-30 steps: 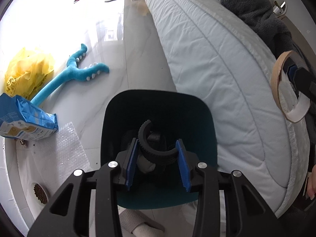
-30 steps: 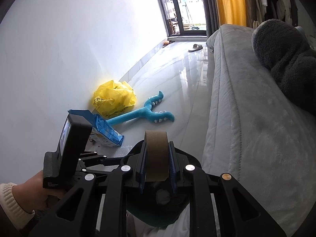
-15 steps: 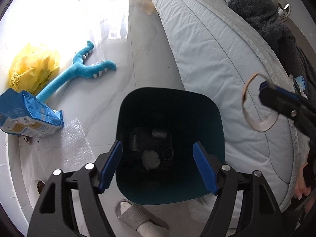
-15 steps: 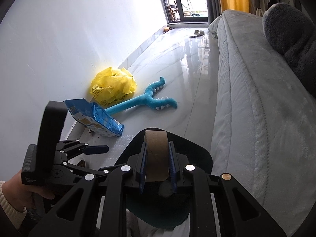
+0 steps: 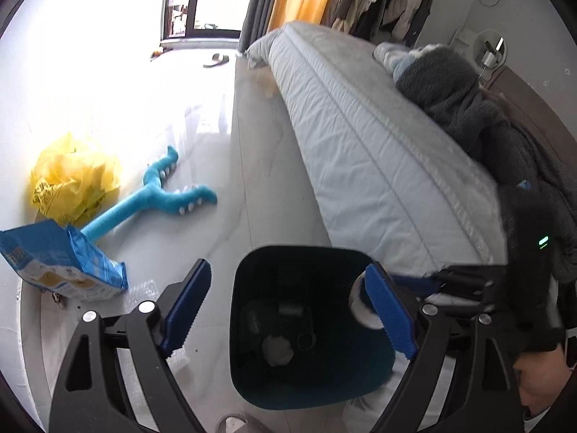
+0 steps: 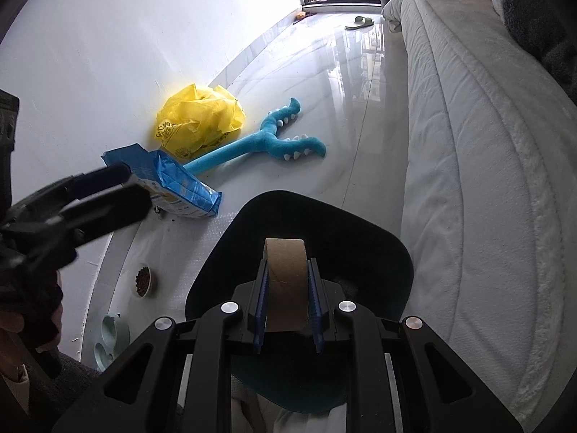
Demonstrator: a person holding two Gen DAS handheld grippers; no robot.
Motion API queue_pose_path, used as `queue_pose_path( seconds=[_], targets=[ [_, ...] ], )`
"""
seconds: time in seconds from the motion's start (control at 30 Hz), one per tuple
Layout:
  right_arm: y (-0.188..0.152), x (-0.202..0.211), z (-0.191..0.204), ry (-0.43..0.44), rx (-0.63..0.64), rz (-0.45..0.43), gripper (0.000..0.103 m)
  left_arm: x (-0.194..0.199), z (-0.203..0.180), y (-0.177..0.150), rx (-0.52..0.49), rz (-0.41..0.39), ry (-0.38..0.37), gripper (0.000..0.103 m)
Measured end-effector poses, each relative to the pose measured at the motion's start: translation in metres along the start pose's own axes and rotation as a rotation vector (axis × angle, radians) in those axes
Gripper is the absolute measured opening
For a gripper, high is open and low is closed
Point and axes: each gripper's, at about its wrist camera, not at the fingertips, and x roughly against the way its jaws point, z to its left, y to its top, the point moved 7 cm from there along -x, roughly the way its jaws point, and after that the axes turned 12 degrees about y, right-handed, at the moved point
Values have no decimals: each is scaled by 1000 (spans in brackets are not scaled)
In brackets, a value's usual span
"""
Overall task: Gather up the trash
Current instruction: 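Carry both items over the black bin and open both grippers, then move both empty grippers back over the bed toward the remaining items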
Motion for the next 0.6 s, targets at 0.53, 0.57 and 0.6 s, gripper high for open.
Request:
queue_pose_path(
  seconds=[0.53, 0.57, 0.6],
  targets=[
    [-25, -39, -1, -54, 8, 132, 56, 54, -7, 38, 10, -216, -97, 93],
    [-26, -38, -1, -57, 12, 134, 56, 57, -8, 41, 15, -228, -101, 93],
    [-26, -36, -1, -57, 13, 134, 56, 60, -9, 43, 18, -240, -105, 93]
  ],
)
